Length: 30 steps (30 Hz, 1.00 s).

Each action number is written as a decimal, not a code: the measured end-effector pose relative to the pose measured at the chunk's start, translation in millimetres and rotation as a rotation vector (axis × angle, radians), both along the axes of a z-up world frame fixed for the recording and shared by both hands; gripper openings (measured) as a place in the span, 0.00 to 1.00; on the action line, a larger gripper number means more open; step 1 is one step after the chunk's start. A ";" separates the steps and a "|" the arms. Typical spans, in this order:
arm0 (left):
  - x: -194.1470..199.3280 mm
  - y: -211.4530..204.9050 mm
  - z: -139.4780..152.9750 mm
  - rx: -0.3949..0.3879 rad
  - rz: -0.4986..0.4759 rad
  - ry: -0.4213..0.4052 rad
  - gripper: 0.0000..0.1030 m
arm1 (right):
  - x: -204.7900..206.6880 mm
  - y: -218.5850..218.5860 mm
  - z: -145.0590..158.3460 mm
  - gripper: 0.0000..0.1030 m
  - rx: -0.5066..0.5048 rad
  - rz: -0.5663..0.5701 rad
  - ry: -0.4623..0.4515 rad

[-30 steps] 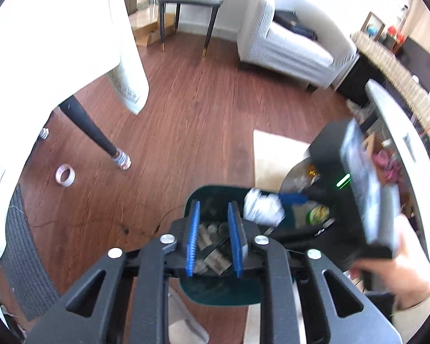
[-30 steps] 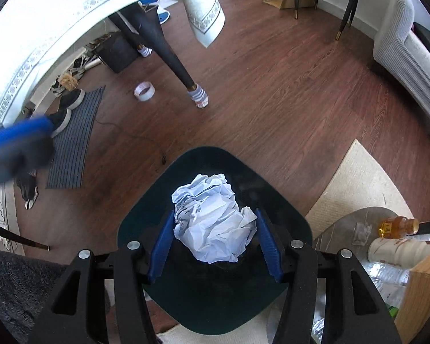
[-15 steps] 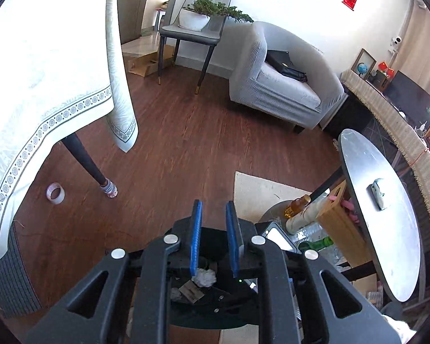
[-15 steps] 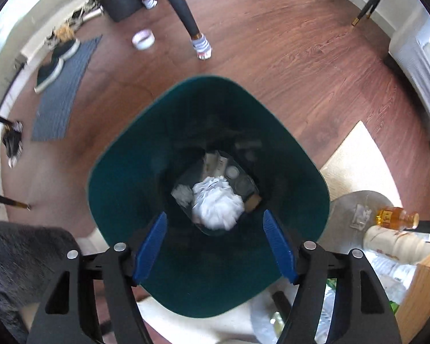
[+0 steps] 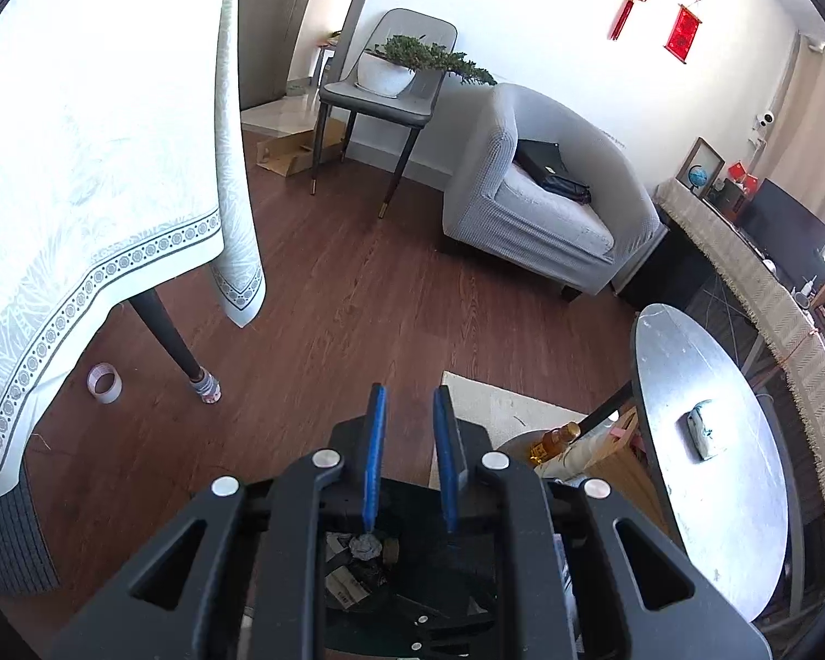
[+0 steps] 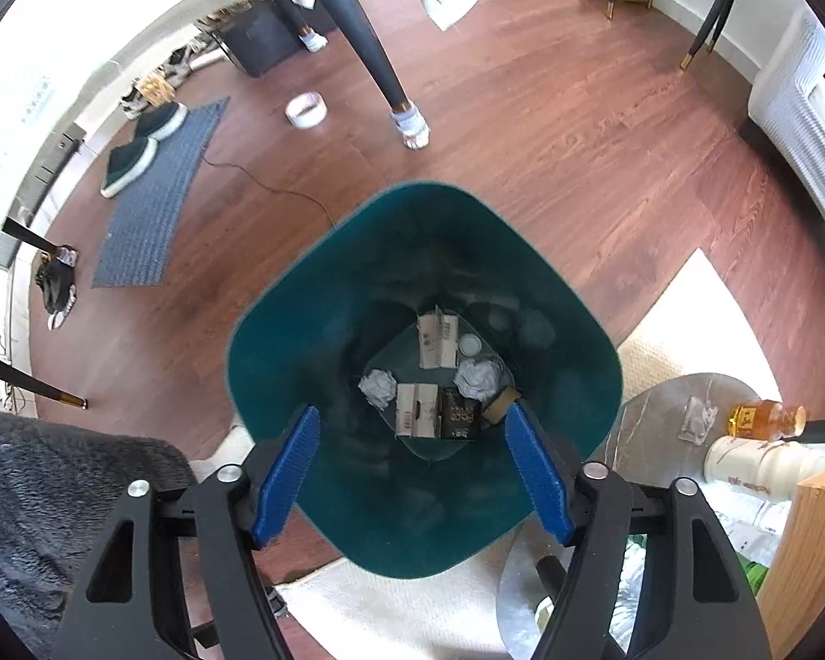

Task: Collect trash
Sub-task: 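Move both open tools back over the table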

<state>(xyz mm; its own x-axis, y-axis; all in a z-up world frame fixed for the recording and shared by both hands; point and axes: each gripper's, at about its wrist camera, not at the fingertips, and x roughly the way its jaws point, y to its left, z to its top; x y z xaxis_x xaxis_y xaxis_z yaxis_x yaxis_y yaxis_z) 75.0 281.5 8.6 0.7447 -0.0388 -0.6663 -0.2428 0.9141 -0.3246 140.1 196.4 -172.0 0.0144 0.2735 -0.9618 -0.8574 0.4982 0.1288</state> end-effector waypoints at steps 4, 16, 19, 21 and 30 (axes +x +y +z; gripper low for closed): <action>3.2 -6.1 6.1 -0.009 -0.001 -0.022 0.19 | -4.2 -7.6 29.9 0.59 0.064 0.003 -0.043; 10.5 -46.2 31.7 0.062 -0.035 -0.112 0.28 | 24.4 -80.2 129.7 0.48 0.273 -0.140 -0.198; 13.6 -60.9 35.2 0.105 -0.044 -0.122 0.32 | 36.0 -108.7 147.5 0.48 0.294 -0.206 -0.243; 16.3 -71.6 37.4 0.125 -0.068 -0.137 0.37 | 42.7 -128.5 157.2 0.48 0.303 -0.252 -0.275; 40.1 -121.5 25.0 0.131 -0.192 -0.132 0.50 | 69.1 -219.1 186.0 0.48 0.358 -0.457 -0.362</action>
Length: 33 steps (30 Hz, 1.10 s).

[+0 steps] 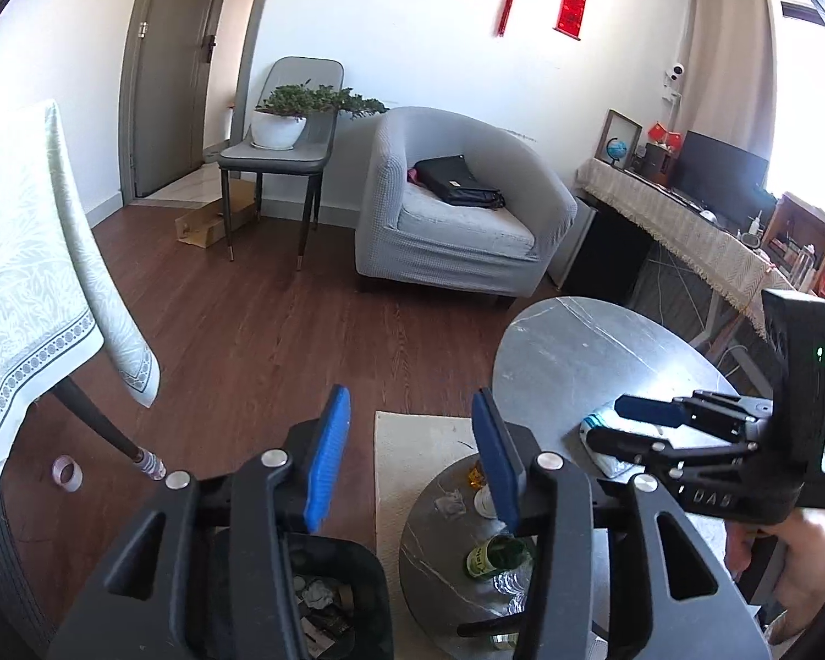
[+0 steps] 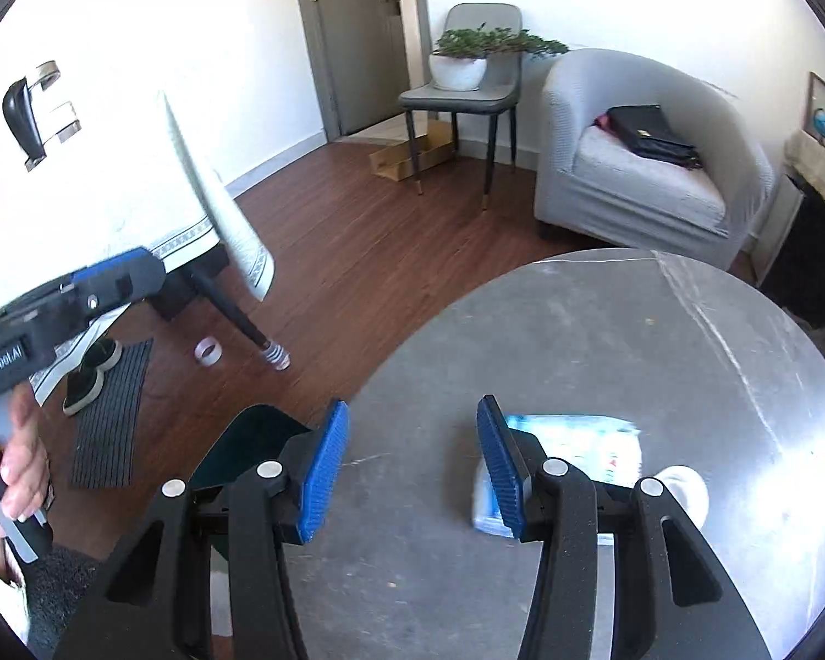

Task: Collect trash
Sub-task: 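Move both open tools back over the table, then grasp the white round lid with the right tool while the left tool grasps the blue-and-white tissue pack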

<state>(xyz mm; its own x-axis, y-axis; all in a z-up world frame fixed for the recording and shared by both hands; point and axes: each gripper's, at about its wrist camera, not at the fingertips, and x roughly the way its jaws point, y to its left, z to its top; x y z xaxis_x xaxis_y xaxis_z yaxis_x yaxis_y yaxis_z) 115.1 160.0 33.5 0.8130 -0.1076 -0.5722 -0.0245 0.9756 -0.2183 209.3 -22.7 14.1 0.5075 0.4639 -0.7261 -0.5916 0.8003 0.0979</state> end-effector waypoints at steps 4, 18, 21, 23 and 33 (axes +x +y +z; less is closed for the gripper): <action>9.2 -21.9 -8.7 -0.003 -0.057 0.027 0.55 | 7.4 -36.5 4.9 0.48 0.027 -0.093 -0.020; 35.7 -95.5 -34.5 -0.043 -0.188 0.108 0.65 | 30.2 -106.3 -23.3 0.52 0.012 -0.222 0.034; 39.9 -100.4 -37.3 -0.071 -0.197 0.116 0.65 | 30.1 -110.4 -30.6 0.53 -0.005 -0.222 0.053; 42.0 -103.2 -39.5 -0.090 -0.200 0.124 0.66 | 31.2 -109.6 -34.9 0.53 -0.015 -0.218 0.060; 43.6 -112.5 -44.9 -0.134 -0.228 0.153 0.71 | 34.9 -101.6 -41.1 0.55 -0.031 -0.202 0.065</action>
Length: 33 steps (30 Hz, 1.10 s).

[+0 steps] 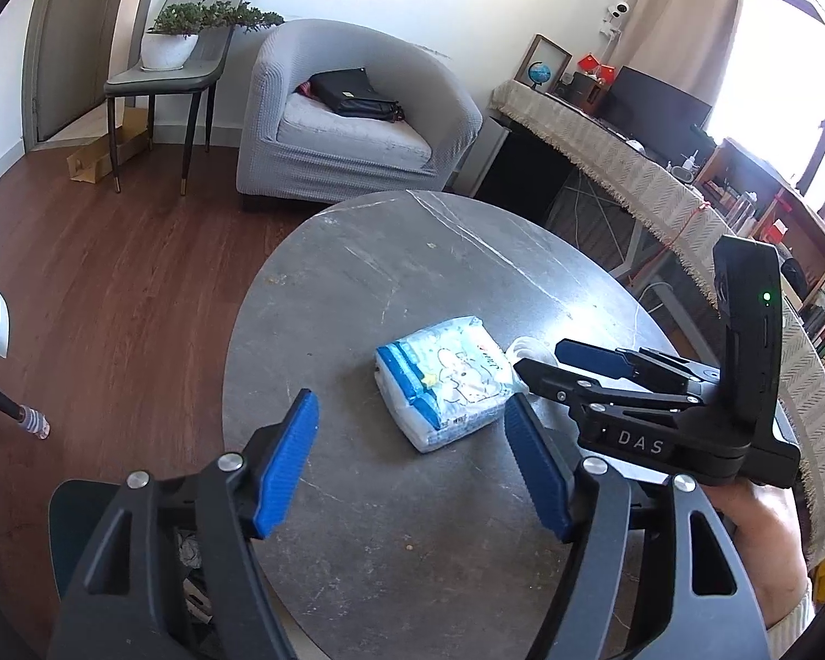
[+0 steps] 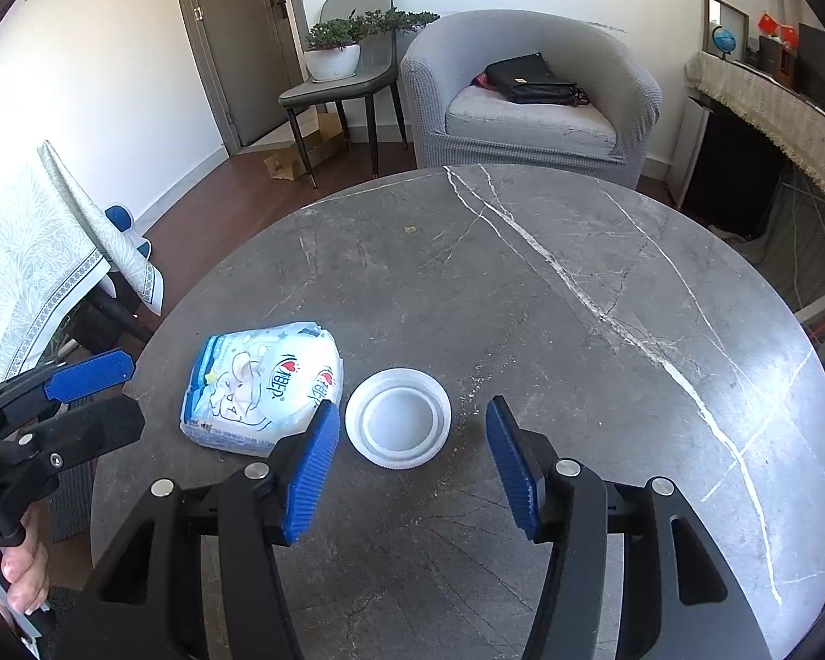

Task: Collect trash
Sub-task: 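Grasp the white round lid with the right tool while the left tool grasps the blue-and-white tissue pack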

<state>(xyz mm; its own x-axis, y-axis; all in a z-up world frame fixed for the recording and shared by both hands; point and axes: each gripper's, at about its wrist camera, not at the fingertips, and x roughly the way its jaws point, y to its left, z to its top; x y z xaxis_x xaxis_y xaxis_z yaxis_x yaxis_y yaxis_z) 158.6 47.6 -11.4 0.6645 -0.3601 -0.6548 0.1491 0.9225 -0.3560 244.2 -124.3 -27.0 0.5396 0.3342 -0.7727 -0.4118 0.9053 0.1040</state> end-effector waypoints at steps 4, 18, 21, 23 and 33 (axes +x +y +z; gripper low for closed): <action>1.8 -4.1 -1.9 0.000 -0.003 0.010 0.73 | 3.7 3.3 -1.5 0.55 -0.002 -0.006 -0.003; 14.5 -27.7 -6.3 0.016 0.042 0.043 0.79 | 7.0 -40.8 13.7 0.39 0.059 -0.102 -0.051; 18.6 -37.8 -9.1 0.048 0.060 0.057 0.80 | 6.3 -55.6 16.8 0.39 0.087 -0.124 -0.052; 21.5 -46.1 -11.3 0.074 0.077 0.067 0.80 | 4.9 -62.5 18.1 0.38 0.102 -0.131 -0.051; 32.4 -70.7 -13.4 0.216 0.194 0.102 0.84 | -0.7 -79.7 21.5 0.38 0.146 -0.138 -0.040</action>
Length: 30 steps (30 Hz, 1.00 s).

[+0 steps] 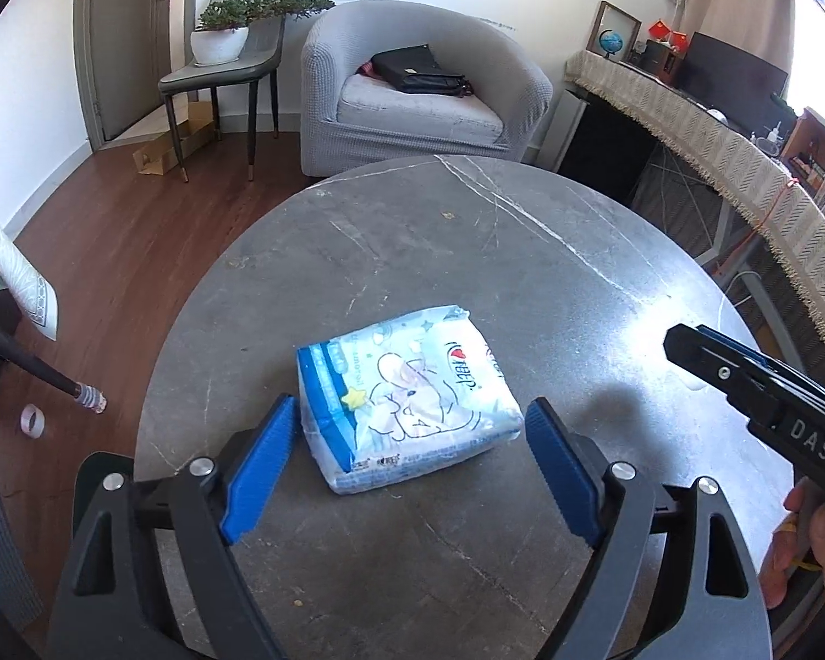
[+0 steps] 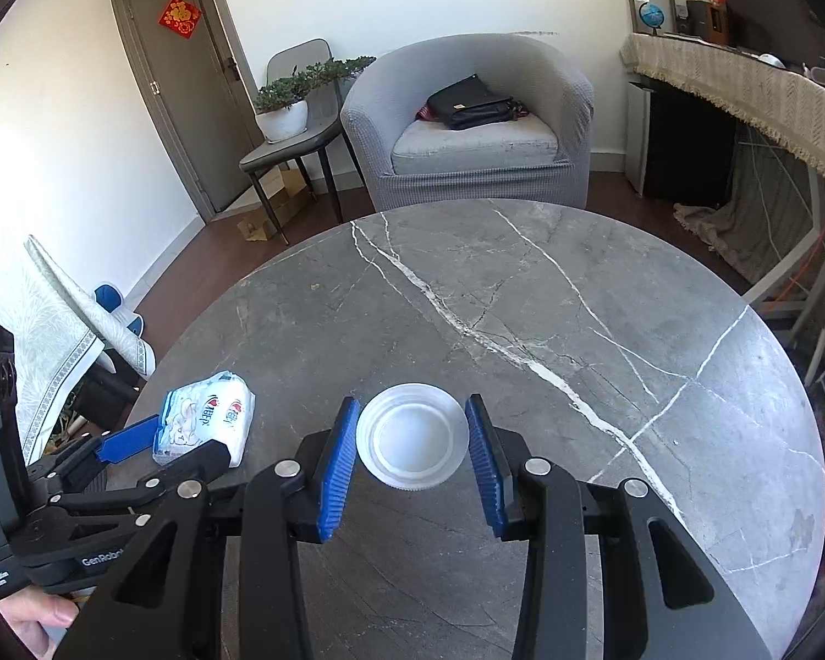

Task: Collect trash
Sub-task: 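Grasp the white round lid with the right tool while the left tool grasps the blue-and-white tissue pack, then carry the lid and tissue pack over the green bin and open both tools to drop them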

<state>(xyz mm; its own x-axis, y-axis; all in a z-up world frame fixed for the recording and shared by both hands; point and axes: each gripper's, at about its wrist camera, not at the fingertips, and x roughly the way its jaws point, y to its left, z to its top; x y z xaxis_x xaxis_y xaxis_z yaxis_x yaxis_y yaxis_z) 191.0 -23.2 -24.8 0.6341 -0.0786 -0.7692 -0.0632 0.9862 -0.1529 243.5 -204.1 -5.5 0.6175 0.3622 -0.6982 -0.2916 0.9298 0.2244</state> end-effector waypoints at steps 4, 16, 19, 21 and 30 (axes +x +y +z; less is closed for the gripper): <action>3.1 -5.7 -0.5 0.039 0.038 0.013 0.85 | -2.5 -5.9 2.2 0.38 0.016 -0.001 -0.003; 7.9 -11.8 -2.8 0.104 0.066 0.025 0.82 | -7.1 -12.6 0.7 0.39 0.019 0.011 0.007; 4.9 -9.3 -2.4 0.090 0.055 0.015 0.78 | -6.4 -12.0 0.3 0.39 0.016 0.017 0.010; 2.8 -7.0 -1.7 0.078 0.046 0.009 0.76 | -7.5 -10.6 -0.6 0.39 0.012 0.021 0.013; -15.4 3.1 7.7 0.065 -0.025 -0.032 0.76 | -10.6 6.5 -0.2 0.39 0.019 0.045 0.016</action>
<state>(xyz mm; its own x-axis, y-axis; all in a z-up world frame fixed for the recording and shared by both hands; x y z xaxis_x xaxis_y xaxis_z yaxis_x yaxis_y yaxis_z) 175.6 -20.1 -17.1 0.6568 -0.0454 -0.7527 -0.0347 0.9953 -0.0903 232.9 -197.5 -5.7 0.5896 0.4024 -0.7003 -0.3291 0.9115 0.2468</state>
